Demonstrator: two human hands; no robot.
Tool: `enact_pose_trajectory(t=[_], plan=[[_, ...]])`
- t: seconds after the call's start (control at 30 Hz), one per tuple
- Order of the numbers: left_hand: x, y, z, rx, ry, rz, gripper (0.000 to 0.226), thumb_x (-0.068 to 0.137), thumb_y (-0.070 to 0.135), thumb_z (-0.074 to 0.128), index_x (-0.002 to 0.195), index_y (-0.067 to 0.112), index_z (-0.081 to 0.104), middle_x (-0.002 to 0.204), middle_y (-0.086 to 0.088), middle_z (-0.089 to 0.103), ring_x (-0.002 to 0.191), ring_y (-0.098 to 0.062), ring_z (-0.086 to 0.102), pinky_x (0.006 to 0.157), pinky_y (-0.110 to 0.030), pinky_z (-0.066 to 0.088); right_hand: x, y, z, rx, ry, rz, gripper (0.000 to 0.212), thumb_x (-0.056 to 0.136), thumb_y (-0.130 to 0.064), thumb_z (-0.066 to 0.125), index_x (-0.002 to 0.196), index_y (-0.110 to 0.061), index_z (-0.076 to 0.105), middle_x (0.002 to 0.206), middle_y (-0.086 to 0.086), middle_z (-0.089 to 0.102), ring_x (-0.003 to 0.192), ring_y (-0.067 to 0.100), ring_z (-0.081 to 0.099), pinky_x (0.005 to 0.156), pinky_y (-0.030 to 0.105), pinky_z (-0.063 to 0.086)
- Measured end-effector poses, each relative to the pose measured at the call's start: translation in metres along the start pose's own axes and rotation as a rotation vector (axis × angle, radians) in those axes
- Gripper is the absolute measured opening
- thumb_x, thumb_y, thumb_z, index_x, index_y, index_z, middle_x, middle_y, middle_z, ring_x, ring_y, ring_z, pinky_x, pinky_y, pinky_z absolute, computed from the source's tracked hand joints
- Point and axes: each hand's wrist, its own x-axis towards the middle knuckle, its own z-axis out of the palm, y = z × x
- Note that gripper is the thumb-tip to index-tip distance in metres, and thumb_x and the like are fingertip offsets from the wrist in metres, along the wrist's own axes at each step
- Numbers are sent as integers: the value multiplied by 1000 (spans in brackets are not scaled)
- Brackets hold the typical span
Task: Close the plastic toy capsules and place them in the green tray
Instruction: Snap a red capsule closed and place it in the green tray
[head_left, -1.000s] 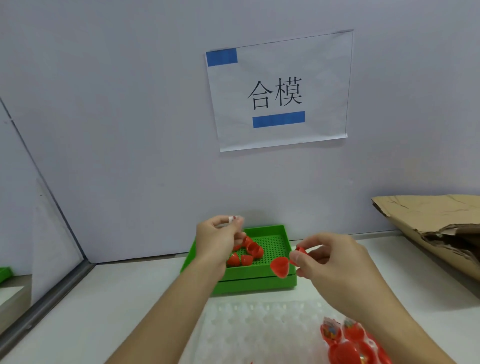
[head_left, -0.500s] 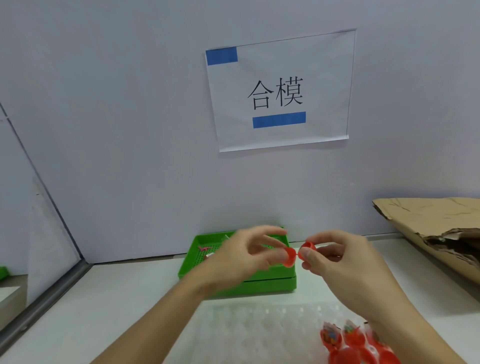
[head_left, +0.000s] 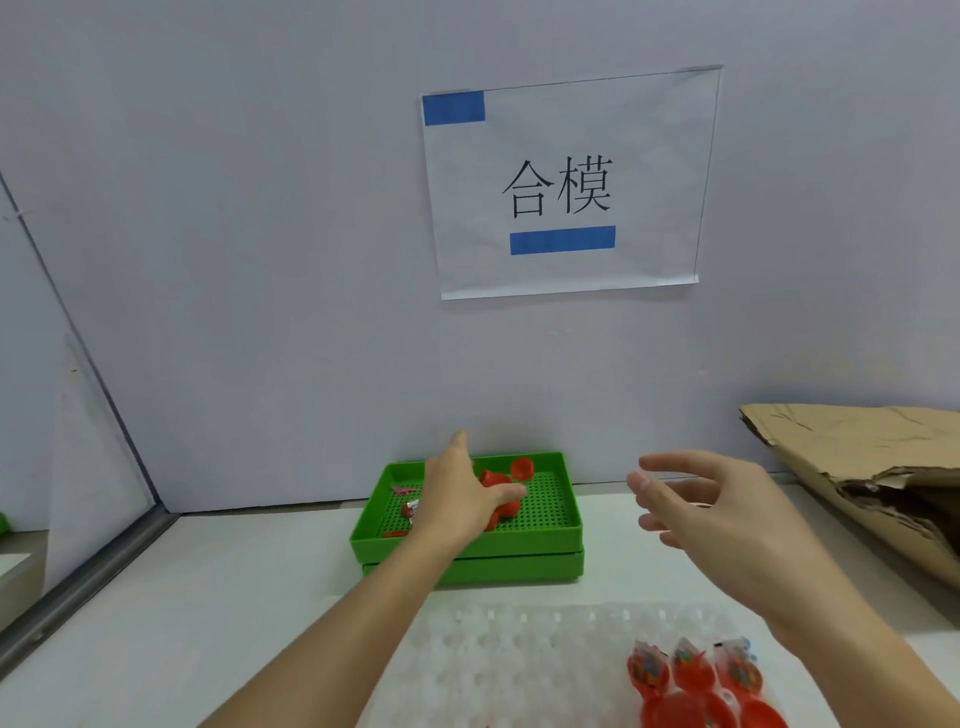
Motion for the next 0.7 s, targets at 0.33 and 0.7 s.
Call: enact_pose_trajectory(t=[0.33, 0.7], plan=[[-72, 10, -14, -108, 87, 254, 19, 93, 13, 60, 92, 24, 76, 79, 17, 72, 78, 5, 66, 69, -7, 49, 3, 1, -11, -182, -225, -24, 7, 93, -34, 64, 95, -34, 70, 80, -16, 75, 75, 1, 72, 84, 41, 59], [-130, 27, 38, 133, -383, 110, 11, 90, 22, 65, 88, 18, 74, 99, -4, 69, 81, -17, 66, 71, -23, 49, -3, 3, -22, -594, -518, -67, 11, 93, -35, 62, 91, -34, 73, 78, -16, 74, 74, -1, 69, 75, 28, 60]])
